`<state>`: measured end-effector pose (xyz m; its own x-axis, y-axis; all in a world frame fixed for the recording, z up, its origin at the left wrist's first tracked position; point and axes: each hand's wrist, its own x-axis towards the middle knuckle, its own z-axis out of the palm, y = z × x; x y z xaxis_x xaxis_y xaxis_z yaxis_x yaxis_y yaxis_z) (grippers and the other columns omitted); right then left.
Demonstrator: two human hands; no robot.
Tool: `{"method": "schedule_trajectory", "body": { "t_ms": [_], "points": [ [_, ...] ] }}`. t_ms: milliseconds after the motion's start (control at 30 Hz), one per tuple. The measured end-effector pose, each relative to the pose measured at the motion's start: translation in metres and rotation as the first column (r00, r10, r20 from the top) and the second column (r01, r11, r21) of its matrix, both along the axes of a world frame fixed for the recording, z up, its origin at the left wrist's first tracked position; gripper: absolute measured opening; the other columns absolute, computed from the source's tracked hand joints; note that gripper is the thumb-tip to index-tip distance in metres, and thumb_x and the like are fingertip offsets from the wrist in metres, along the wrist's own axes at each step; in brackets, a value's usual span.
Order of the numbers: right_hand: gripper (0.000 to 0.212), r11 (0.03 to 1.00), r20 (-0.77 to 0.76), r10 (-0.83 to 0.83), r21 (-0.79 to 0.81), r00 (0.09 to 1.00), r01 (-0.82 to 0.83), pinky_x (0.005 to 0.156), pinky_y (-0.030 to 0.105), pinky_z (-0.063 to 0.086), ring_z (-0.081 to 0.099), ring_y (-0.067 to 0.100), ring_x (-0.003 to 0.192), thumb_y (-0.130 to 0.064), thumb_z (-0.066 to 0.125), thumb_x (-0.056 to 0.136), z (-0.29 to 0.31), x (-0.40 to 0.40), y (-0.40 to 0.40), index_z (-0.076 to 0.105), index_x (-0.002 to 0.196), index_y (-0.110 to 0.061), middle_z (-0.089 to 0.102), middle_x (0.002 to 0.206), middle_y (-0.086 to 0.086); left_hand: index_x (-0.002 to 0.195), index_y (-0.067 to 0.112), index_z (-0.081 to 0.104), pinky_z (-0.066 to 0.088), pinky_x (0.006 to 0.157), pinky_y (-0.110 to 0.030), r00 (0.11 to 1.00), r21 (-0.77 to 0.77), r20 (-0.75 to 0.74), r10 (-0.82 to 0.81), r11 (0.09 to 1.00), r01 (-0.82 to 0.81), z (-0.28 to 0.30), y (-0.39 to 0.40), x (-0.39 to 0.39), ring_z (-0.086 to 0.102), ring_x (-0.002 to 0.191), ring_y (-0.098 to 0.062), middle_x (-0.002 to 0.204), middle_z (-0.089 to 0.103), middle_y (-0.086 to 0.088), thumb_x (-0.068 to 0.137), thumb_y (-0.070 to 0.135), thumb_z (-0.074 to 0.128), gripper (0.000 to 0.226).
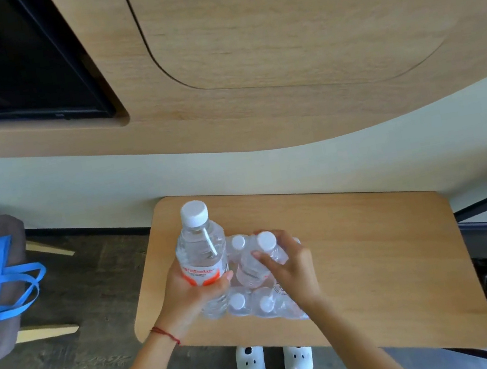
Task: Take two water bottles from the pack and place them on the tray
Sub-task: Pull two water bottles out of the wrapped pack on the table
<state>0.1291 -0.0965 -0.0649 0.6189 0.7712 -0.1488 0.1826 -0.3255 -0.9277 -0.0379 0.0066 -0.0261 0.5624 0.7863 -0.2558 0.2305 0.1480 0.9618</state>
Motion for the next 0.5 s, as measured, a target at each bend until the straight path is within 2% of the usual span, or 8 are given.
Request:
{"method": "schedule_trajectory", "body": {
  "t_ms": [67, 100, 167, 233, 300, 367, 433, 500],
  "points": [
    [0.027, 0.993, -0.09, -0.054, 0.1, 0.994, 0.063, 0.085, 0.024, 0.052, 0.064, 0.001, 0.095, -0.024, 0.073, 0.08, 0.039, 0.012, -0.009, 0.065, 0.104, -0.019, 0.073, 0.101, -0.001, 0.094, 0.048, 0.061, 0.055, 0.07, -0.012, 1.0, 0.012, 0.011, -0.029, 0.999, 0.029, 0.01, 0.001, 0.003, 0.067, 0.094, -0.006, 0.097, 0.072, 0.017, 0.056, 0.008, 0.085, 0.06],
    [0.023, 0.984, -0.113, -0.074, 0.151, 0.991, 0.09, 0.086, 0.036, 0.055, 0.066, 0.013, 0.097, -0.023, 0.072, 0.081, 0.059, 0.017, -0.013, 0.065, 0.102, -0.018, 0.073, 0.1, 0.004, 0.095, 0.046, 0.061, 0.056, 0.07, -0.013, 0.999, 0.011, 0.013, -0.039, 0.999, 0.039, 0.016, 0.001, 0.005, 0.067, 0.094, -0.007, 0.096, 0.073, 0.014, 0.058, 0.003, 0.085, 0.061],
    [0.021, 0.958, -0.109, -0.108, 0.253, 0.988, 0.132, 0.082, 0.048, 0.053, 0.064, 0.031, 0.093, -0.028, 0.067, 0.084, 0.097, 0.024, -0.022, 0.064, 0.097, -0.011, 0.069, 0.094, 0.016, 0.098, 0.039, 0.062, 0.057, 0.071, -0.017, 0.997, 0.0, 0.027, -0.073, 0.997, 0.073, 0.027, 0.0, 0.01, 0.068, 0.094, -0.01, 0.094, 0.074, 0.007, 0.062, 0.0, 0.082, 0.057],
    [0.029, 0.93, -0.067, -0.162, 0.322, 0.985, 0.175, 0.074, 0.042, 0.053, 0.063, 0.031, 0.088, -0.037, 0.059, 0.086, 0.127, 0.025, -0.033, 0.062, 0.095, -0.01, 0.067, 0.092, 0.017, 0.102, 0.029, 0.061, 0.058, 0.071, -0.019, 0.99, -0.004, 0.049, -0.135, 0.991, 0.136, 0.038, -0.002, 0.019, 0.068, 0.091, -0.011, 0.093, 0.072, 0.002, 0.064, 0.0, 0.08, 0.051],
    [0.031, 0.906, -0.039, -0.243, 0.348, 0.969, 0.241, 0.07, 0.035, 0.051, 0.063, 0.028, 0.085, -0.044, 0.05, 0.088, 0.148, 0.026, -0.042, 0.062, 0.092, -0.016, 0.068, 0.09, 0.01, 0.1, 0.024, 0.061, 0.058, 0.07, -0.019, 0.982, 0.004, 0.071, -0.176, 0.984, 0.176, 0.05, -0.006, 0.031, 0.068, 0.086, -0.009, 0.093, 0.07, -0.002, 0.064, 0.001, 0.08, 0.047],
    [0.028, 0.876, -0.045, -0.346, 0.344, 0.937, 0.34, 0.068, 0.038, 0.051, 0.062, 0.028, 0.079, -0.049, 0.043, 0.089, 0.16, 0.025, -0.053, 0.061, 0.084, -0.028, 0.066, 0.083, 0.005, 0.096, 0.018, 0.062, 0.057, 0.067, -0.017, 0.97, 0.002, 0.092, -0.223, 0.975, 0.224, 0.06, -0.013, 0.044, 0.067, 0.077, -0.007, 0.084, 0.069, -0.001, 0.062, 0.006, 0.081, 0.041],
    [0.025, 0.846, -0.023, -0.431, 0.338, 0.902, 0.413, 0.065, 0.037, 0.049, 0.06, 0.02, 0.075, -0.05, 0.04, 0.089, 0.167, 0.025, -0.069, 0.058, 0.08, -0.036, 0.063, 0.078, -0.004, 0.095, 0.009, 0.062, 0.055, 0.063, -0.017, 0.955, 0.001, 0.101, -0.277, 0.96, 0.279, 0.068, -0.024, 0.058, 0.065, 0.068, -0.007, 0.075, 0.067, 0.001, 0.059, 0.009, 0.079, 0.04],
    [0.023, 0.824, 0.014, -0.486, 0.34, 0.874, 0.453, 0.065, 0.034, 0.047, 0.058, 0.015, 0.073, -0.049, 0.04, 0.089, 0.17, 0.029, -0.091, 0.057, 0.08, -0.037, 0.061, 0.077, -0.007, 0.1, 0.002, 0.06, 0.056, 0.065, -0.019, 0.936, -0.001, 0.107, -0.336, 0.941, 0.338, 0.073, -0.039, 0.072, 0.065, 0.072, -0.01, 0.079, 0.068, -0.003, 0.058, 0.009, 0.078, 0.046]
  ]
}}
